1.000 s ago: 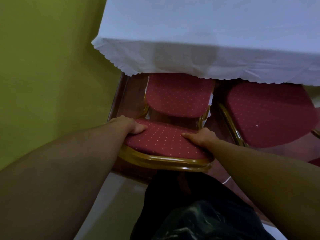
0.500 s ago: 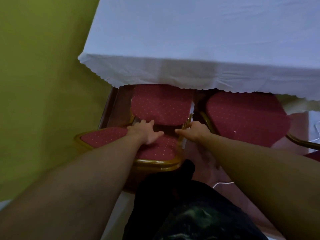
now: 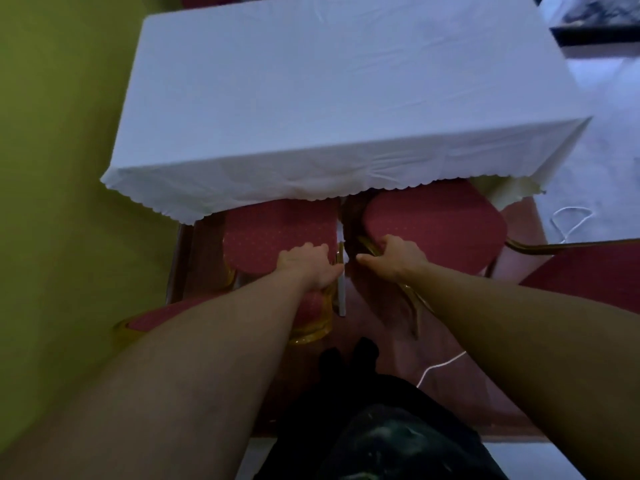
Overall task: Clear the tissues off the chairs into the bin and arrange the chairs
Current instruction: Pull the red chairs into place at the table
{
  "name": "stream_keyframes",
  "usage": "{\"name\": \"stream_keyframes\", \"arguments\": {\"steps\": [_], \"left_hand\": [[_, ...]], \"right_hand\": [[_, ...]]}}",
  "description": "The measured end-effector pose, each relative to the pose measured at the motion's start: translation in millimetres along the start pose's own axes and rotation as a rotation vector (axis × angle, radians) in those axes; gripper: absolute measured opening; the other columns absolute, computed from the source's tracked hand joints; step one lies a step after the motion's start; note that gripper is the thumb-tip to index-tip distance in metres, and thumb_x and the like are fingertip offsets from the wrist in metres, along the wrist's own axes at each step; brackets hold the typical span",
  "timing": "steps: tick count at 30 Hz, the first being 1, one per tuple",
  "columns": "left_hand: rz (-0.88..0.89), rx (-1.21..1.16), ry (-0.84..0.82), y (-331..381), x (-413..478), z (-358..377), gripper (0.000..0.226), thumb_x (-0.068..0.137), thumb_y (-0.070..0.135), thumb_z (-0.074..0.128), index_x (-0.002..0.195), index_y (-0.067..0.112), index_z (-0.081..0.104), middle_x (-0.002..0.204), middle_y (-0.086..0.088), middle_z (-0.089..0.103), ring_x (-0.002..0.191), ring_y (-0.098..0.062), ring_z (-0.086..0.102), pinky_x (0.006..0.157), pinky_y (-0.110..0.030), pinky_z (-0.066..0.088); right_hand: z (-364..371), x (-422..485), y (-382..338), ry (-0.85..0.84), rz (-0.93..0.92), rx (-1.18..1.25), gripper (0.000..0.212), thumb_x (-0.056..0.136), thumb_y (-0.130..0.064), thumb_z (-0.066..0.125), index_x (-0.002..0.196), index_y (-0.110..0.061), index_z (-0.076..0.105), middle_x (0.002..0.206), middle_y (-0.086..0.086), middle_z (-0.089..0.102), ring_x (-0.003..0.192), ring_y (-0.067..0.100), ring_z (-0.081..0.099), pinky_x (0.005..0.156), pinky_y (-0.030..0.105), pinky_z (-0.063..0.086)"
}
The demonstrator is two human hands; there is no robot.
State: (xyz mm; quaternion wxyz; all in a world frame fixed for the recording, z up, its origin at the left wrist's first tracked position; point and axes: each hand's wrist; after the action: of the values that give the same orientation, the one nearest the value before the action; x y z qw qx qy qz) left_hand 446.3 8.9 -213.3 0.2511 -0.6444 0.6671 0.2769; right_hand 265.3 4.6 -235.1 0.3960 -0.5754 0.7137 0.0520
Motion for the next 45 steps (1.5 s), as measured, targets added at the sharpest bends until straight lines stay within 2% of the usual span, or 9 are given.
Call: {"name": "stream_keyframes", "arguments": {"steps": [3, 6, 9, 14, 20, 25, 29, 35, 45], "left_hand": [[0.028, 0.002, 0.007, 14, -2, -5, 0.068, 0.095, 0.061, 0.039, 0.151, 0.022, 0.036, 0.153, -0.013, 0.04, 0.135, -0.035, 0.043, 0.106, -0.048, 0.036], [0.063, 0.004, -0.014, 35, -7, 0, 0.066, 0.093, 0.061, 0.042, 0.147, 0.023, 0.042, 0.149, -0.013, 0.044, 0.132, -0.035, 0.047, 0.106, -0.046, 0.039], [0.086, -0.015, -0.043, 60, -2, 2, 0.065, 0.09, 0.062, 0.041, 0.143, 0.024, 0.046, 0.145, -0.011, 0.049, 0.126, -0.035, 0.051, 0.103, -0.048, 0.043], [0.079, 0.002, -0.057, 113, 8, -6, 0.07, 0.094, 0.062, 0.037, 0.151, 0.022, 0.036, 0.153, -0.012, 0.039, 0.136, -0.035, 0.043, 0.109, -0.048, 0.038], [0.039, -0.077, -0.047, 195, 24, -15, 0.071, 0.094, 0.065, 0.035, 0.151, 0.022, 0.036, 0.152, -0.012, 0.041, 0.136, -0.035, 0.043, 0.11, -0.049, 0.037], [0.003, -0.112, -0.024, 257, 30, -10, 0.073, 0.096, 0.064, 0.035, 0.154, 0.021, 0.028, 0.157, -0.013, 0.035, 0.141, -0.033, 0.037, 0.112, -0.048, 0.032], [-0.01, -0.13, -0.028, 295, 32, -12, 0.074, 0.096, 0.064, 0.035, 0.156, 0.021, 0.026, 0.157, -0.014, 0.033, 0.14, -0.035, 0.038, 0.111, -0.048, 0.035], [-0.003, -0.141, -0.017, 316, 45, -19, 0.076, 0.096, 0.066, 0.034, 0.156, 0.02, 0.024, 0.158, -0.014, 0.032, 0.141, -0.035, 0.037, 0.112, -0.049, 0.035], [0.004, -0.115, -0.124, 348, 59, 0, 0.075, 0.094, 0.066, 0.037, 0.153, 0.02, 0.033, 0.154, -0.013, 0.04, 0.138, -0.036, 0.041, 0.111, -0.049, 0.037]], "right_hand": [[-10, -11, 20, 0.053, 0.038, 0.04, 0.084, 0.082, -0.066, 0.063, 0.144, -0.013, 0.041, 0.141, 0.016, 0.052, 0.123, 0.037, 0.054, 0.099, 0.048, 0.049], [-20, -22, 50, 0.086, 0.086, 0.058, 0.079, 0.081, -0.067, 0.063, 0.139, -0.015, 0.045, 0.135, 0.015, 0.056, 0.116, 0.037, 0.058, 0.097, 0.048, 0.05], [-34, -22, 80, 0.084, 0.14, 0.077, 0.082, 0.072, -0.073, 0.059, 0.131, -0.019, 0.05, 0.128, 0.012, 0.061, 0.11, 0.036, 0.061, 0.096, 0.048, 0.051], [-66, -8, 120, 0.099, 0.126, 0.08, 0.081, 0.075, -0.071, 0.062, 0.135, -0.017, 0.048, 0.132, 0.011, 0.06, 0.116, 0.035, 0.059, 0.099, 0.05, 0.049], [-108, 20, 178, 0.061, 0.063, 0.027, 0.088, 0.078, -0.07, 0.062, 0.145, -0.016, 0.04, 0.14, 0.014, 0.055, 0.124, 0.036, 0.055, 0.104, 0.052, 0.045], [-141, 32, 224, 0.027, 0.002, -0.023, 0.078, 0.079, -0.068, 0.063, 0.136, -0.016, 0.047, 0.131, 0.013, 0.06, 0.118, 0.035, 0.058, 0.101, 0.052, 0.046], [-162, 37, 251, 0.014, -0.019, -0.064, 0.08, 0.076, -0.072, 0.059, 0.136, -0.019, 0.048, 0.131, 0.011, 0.061, 0.117, 0.035, 0.058, 0.101, 0.051, 0.047], [-179, 47, 270, 0.022, -0.022, -0.044, 0.081, 0.076, -0.072, 0.058, 0.137, -0.019, 0.047, 0.13, 0.009, 0.061, 0.115, 0.033, 0.06, 0.098, 0.05, 0.049], [-192, 54, 315, 0.035, 0.034, -0.048, 0.085, 0.07, -0.076, 0.055, 0.135, -0.022, 0.049, 0.13, 0.007, 0.061, 0.117, 0.033, 0.058, 0.1, 0.054, 0.048]]}}
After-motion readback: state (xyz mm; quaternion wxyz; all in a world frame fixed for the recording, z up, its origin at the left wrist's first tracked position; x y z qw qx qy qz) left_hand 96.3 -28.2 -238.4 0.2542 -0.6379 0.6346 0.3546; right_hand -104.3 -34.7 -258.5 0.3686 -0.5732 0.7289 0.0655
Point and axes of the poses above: each hand's wrist, its own x-axis towards the middle knuckle, its own z-axis out of the palm, y = z × x
